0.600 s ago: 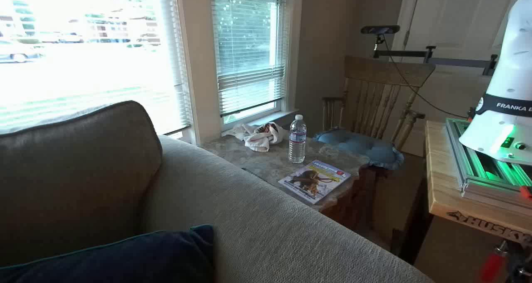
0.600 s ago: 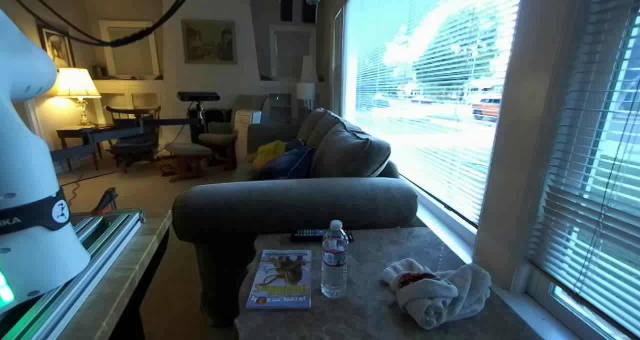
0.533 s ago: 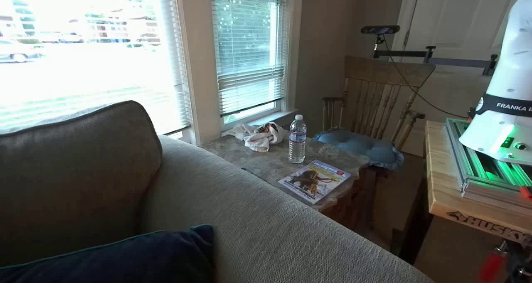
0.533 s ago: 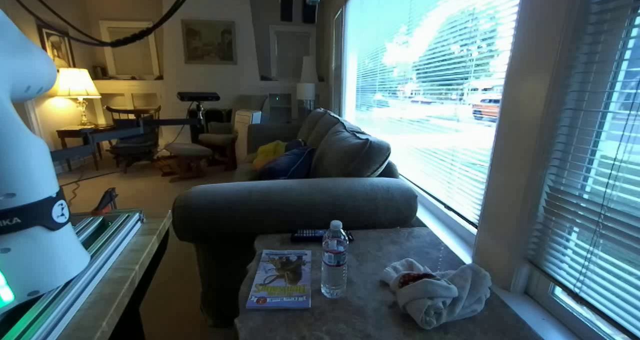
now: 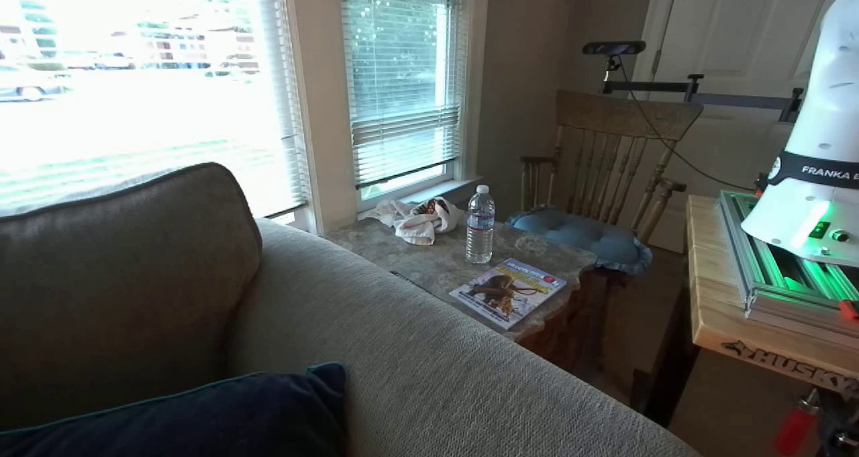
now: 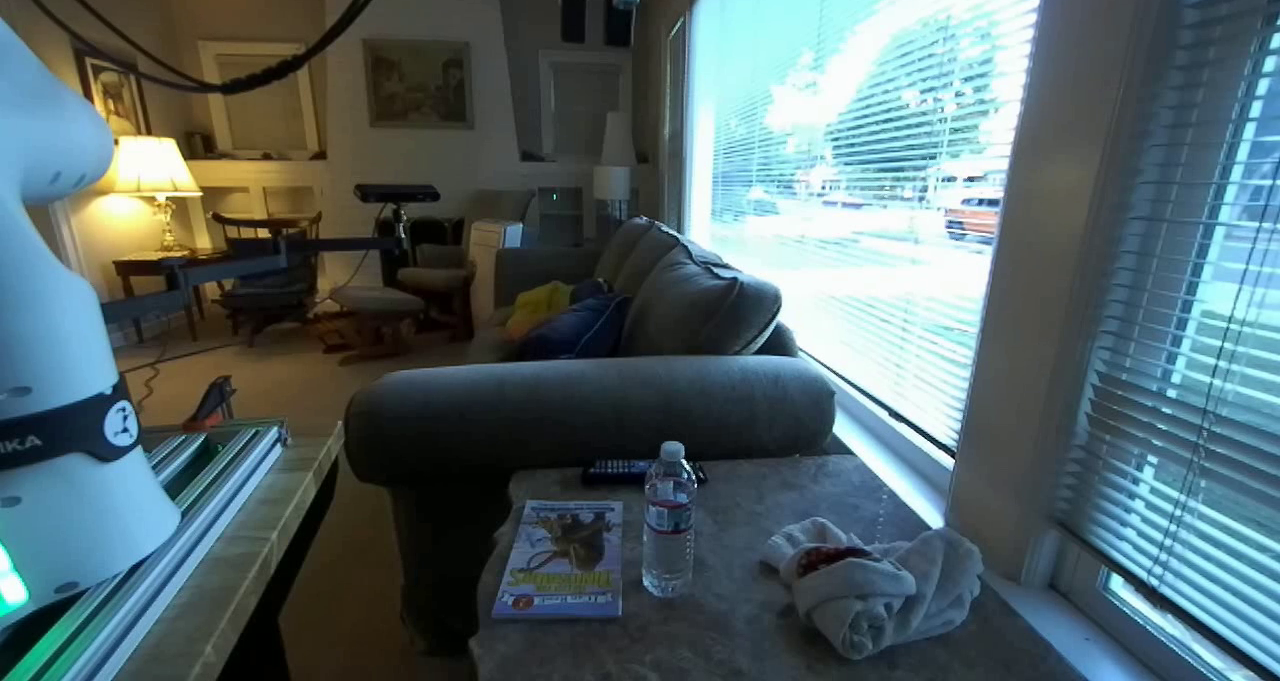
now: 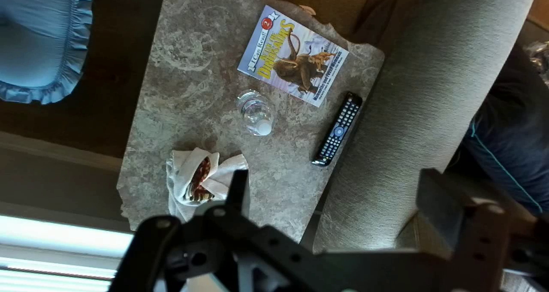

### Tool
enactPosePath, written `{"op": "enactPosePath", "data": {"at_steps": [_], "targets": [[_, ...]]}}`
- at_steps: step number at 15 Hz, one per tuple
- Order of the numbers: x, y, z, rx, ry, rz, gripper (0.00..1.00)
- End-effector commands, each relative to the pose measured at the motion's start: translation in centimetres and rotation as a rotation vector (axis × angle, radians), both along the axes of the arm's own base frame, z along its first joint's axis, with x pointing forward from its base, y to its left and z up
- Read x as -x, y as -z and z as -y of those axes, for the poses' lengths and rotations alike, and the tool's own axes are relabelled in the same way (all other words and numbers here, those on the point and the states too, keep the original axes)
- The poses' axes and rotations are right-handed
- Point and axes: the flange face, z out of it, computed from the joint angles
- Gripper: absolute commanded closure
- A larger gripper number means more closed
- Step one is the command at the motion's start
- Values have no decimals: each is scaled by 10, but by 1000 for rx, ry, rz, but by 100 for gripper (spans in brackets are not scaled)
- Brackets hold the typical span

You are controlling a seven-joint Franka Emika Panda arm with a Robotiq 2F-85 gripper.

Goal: Move the remote to the right slightly, then press one button

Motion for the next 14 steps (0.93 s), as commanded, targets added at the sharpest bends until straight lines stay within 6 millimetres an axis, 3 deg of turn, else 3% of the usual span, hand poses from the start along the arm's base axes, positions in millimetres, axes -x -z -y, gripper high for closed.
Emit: {"op": "enactPosePath", "data": {"at_steps": [1, 7, 14], "targets": [[-3, 0, -1, 4, -1, 25, 0], [-53, 33, -32, -25, 107, 138, 0], [-75, 94, -84, 1, 84, 161, 0]]}}
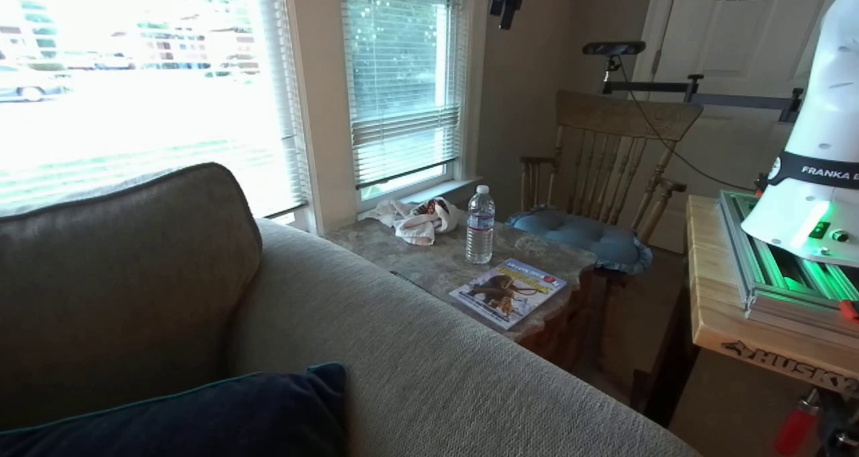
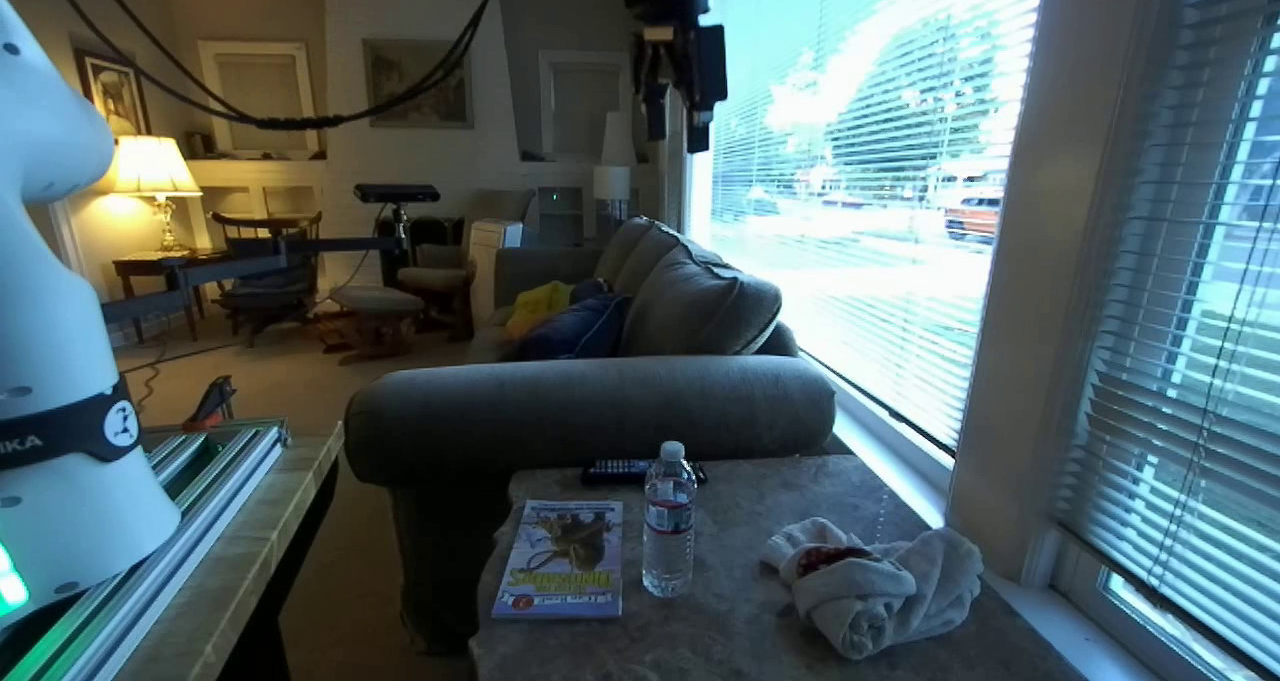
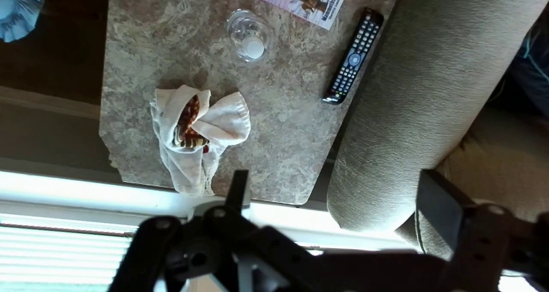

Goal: Move the remote to the right slightly, then press one button

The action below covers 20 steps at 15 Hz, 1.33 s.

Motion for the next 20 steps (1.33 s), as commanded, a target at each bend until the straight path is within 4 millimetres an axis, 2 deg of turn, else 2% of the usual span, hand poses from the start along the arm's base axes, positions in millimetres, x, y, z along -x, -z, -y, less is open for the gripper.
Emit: {"op": "enactPosePath", "data": {"at_steps": [1, 3, 4, 6, 10, 11, 13, 16, 20], "targets": [[2, 30, -18, 0, -7, 24, 0], [3, 47, -19, 52, -9, 53, 0], [-2, 35, -17, 24, -19, 26, 0], [0, 48, -17, 33, -18, 35, 0], [0, 49, -17, 33, -16, 40, 0], [-1, 56, -22, 35, -52, 23, 0], [2, 82, -48, 34, -151, -18, 0], [17, 133, -109, 71, -327, -49, 0], [39, 186, -184, 96, -450, -79, 0]]}}
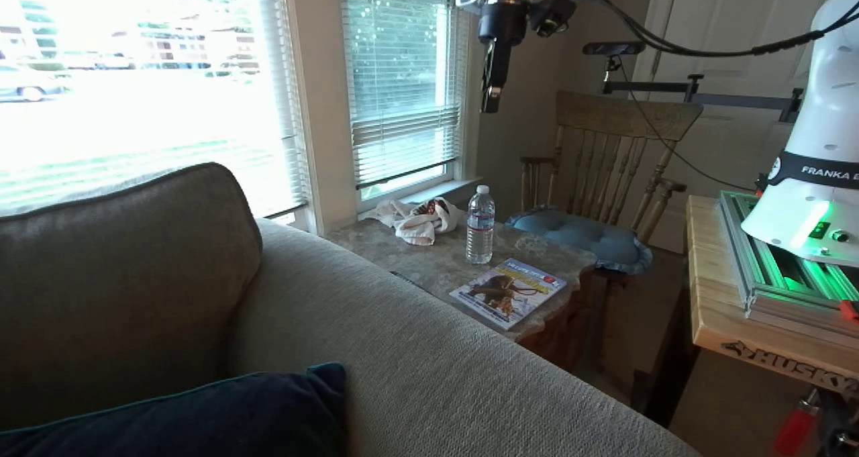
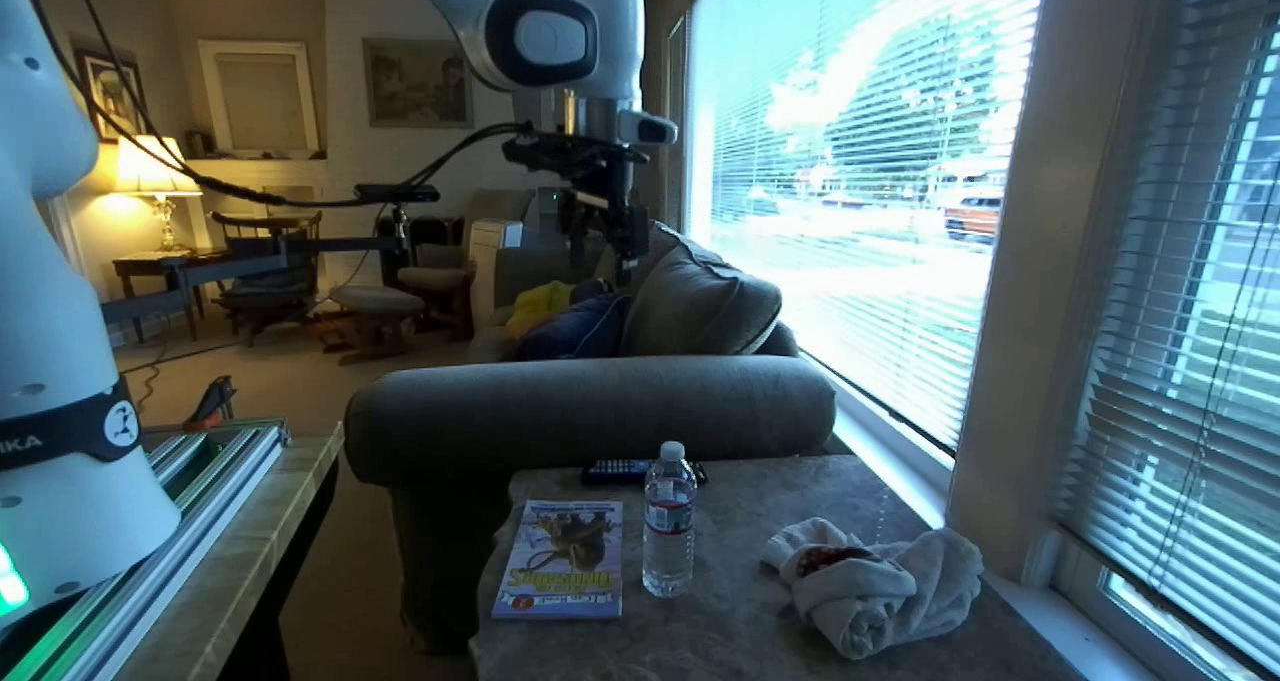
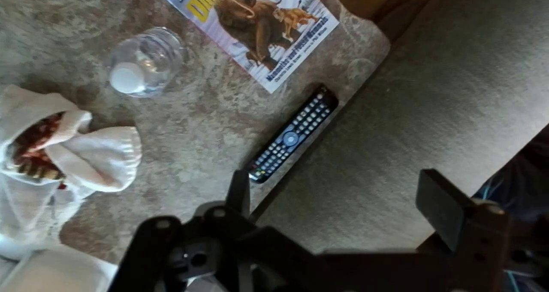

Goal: Move the remote to the right slightly, then press one button

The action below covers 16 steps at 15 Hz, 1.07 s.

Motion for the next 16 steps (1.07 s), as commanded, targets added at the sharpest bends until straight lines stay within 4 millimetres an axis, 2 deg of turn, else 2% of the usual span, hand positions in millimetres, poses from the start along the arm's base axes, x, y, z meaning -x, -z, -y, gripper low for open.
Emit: {"op": "enactPosePath", "data": {"at_steps": [1, 3, 7, 9, 10, 11, 14, 16], "targets": [[13, 42, -47, 27, -73, -3, 0], [13, 63, -60, 41, -23, 1, 0], [5, 104, -66, 53, 151, 33, 0], [8, 125, -70, 82, 114, -31, 0], [13, 127, -70, 75, 43, -78, 0], [14, 121, -62, 71, 98, -30, 0], [17, 130, -67, 80, 62, -63, 0], [10, 133, -69, 84, 99, -63, 0]]}}
